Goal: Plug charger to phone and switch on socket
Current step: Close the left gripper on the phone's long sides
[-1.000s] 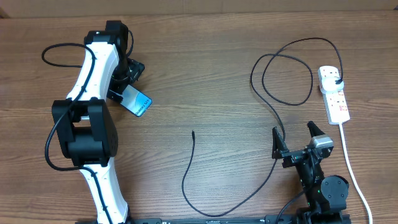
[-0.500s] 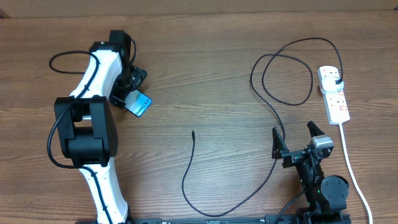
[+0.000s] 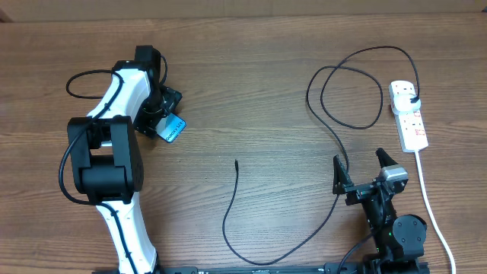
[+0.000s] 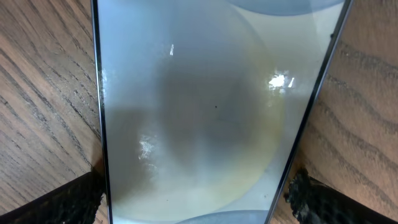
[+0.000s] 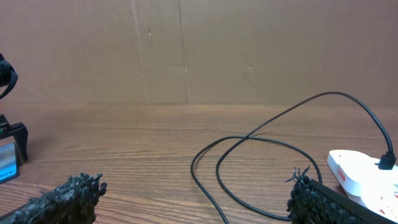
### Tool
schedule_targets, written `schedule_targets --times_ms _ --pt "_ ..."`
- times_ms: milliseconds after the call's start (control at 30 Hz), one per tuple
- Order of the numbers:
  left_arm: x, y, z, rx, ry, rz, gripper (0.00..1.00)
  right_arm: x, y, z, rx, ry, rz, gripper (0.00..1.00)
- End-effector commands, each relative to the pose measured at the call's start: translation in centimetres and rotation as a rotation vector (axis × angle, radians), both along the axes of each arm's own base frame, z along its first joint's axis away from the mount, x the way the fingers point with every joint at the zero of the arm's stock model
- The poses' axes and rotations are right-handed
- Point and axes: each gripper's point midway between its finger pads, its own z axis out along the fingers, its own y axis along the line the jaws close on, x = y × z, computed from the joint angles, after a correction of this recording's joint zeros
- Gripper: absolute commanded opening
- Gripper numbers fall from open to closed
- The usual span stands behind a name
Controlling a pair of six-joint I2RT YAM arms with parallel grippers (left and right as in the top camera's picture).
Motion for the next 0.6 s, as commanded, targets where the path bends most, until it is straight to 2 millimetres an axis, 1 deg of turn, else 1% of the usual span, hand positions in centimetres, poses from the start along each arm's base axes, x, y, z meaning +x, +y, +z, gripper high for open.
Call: schedule_targets --times_ms 0,133,433,567 --pt "-0.32 0.19 -0.41 0.000 0.015 -0.008 1.00 0.04 -0.15 -0.23 -0.004 -0.002 -0.008 1.00" --pt "-0.28 0.66 -0.38 0.028 0.013 -0.007 1.00 0.04 -0.15 -0.24 -0.003 -0.002 -0.008 1.00" --pt "0.47 0.77 -0.37 0.025 -0.018 0.002 1.00 0.04 -0.15 -0.24 -0.003 -0.002 -0.008 1.00" --pt "0.48 0.78 -0.37 0.024 -0.019 0.002 1.00 0.04 -0.15 -0.24 -0.003 -0.002 -0.008 1.00"
